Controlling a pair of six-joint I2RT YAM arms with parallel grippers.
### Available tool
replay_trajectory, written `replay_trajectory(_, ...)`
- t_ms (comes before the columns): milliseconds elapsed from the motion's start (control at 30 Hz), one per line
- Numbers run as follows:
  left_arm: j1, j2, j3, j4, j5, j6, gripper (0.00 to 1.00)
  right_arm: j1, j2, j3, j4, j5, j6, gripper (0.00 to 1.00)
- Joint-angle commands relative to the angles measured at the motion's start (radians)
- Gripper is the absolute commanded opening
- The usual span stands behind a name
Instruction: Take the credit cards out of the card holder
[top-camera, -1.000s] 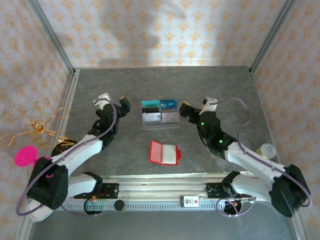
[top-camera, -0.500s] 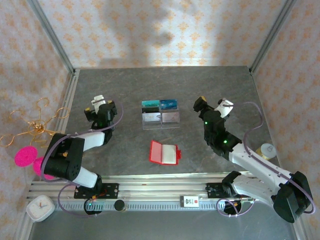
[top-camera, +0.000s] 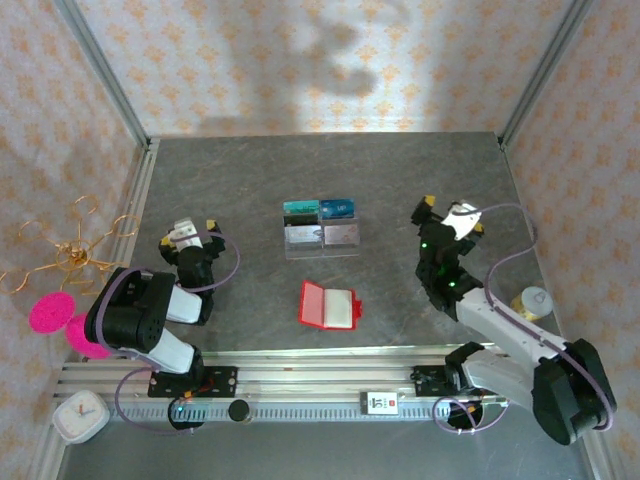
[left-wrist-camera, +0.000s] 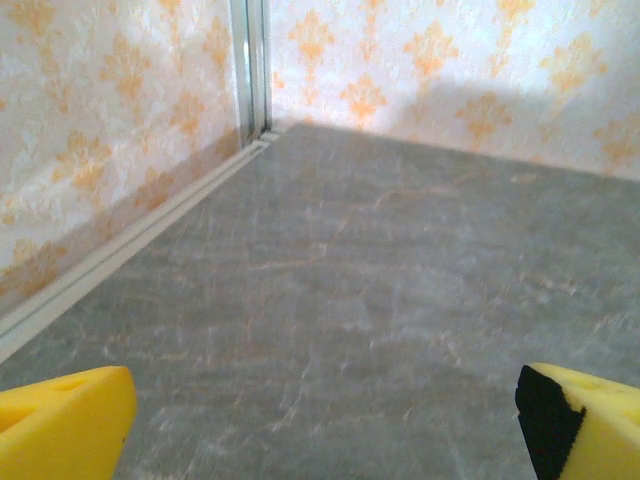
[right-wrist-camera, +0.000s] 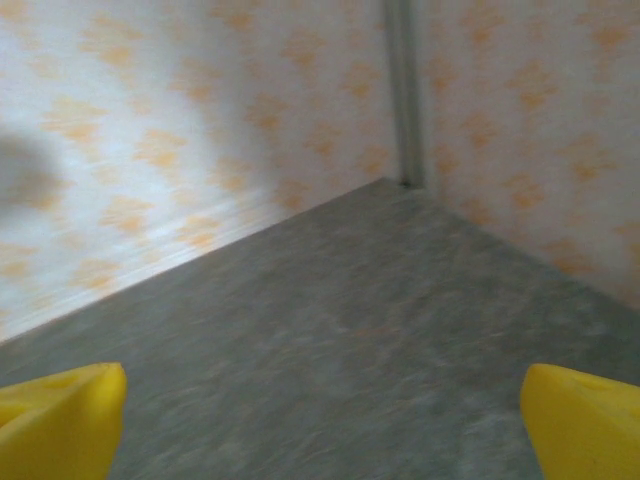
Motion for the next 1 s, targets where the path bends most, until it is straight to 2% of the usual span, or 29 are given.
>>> replay_trajectory(0,0.006,-0.014,0.024,0.039,0.011,0.0,1.0,-0.135,0.027,-0.104,0.203,-0.036,-0.095,1.0)
replay_trajectory(67,0.005,0.012,0.009,0.117,0.013,0.02,0.99,-0.216,0.055,-0.162,0.313,-0.172,-0.086,1.0)
replay_trajectory(167,0.004,-0.002,0.019,0.076,0.023,0.013,1.0,-0.271,0.158,-0.224,0.498,-0.271,-0.112,1.0)
replay_trajectory(300,0.005,0.001,0.017,0.084,0.024,0.014,0.99,-0.296,0.327,-0.243,0.659,-0.317,-0.117,1.0)
replay_trajectory(367,0.004,0.006,0.012,0.1,0.022,0.019,0.99,-0.296,0.35,-0.217,0.648,-0.366,-0.155,1.0)
replay_trajectory(467,0.005,0.006,0.014,0.099,0.023,0.018,0.99,-0.296,0.448,-0.275,0.859,-0.409,-0.192,1.0)
replay_trajectory(500,0.005,0.005,0.014,0.095,0.022,0.018,0.99,-0.301,0.468,-0.283,0.897,-0.415,-0.19,1.0)
replay_trajectory(533,0.005,0.003,0.015,0.091,0.023,0.017,1.0,-0.309,0.481,-0.276,0.858,-0.422,-0.165,1.0)
replay_trajectory(567,0.004,0.004,0.015,0.095,0.024,0.017,0.99,-0.315,0.526,-0.278,0.945,-0.396,-0.169,1.0)
replay_trajectory(667,0.005,0.004,0.015,0.093,0.023,0.018,0.99,-0.34,0.497,-0.253,0.835,-0.432,-0.135,1.0)
replay_trajectory(700,0.004,0.004,0.015,0.095,0.023,0.018,1.0,-0.345,0.507,-0.265,0.881,-0.434,-0.143,1.0)
replay_trajectory(967,0.004,0.004,0.015,0.094,0.023,0.02,0.99,-0.345,0.493,-0.26,0.85,-0.437,-0.139,1.0)
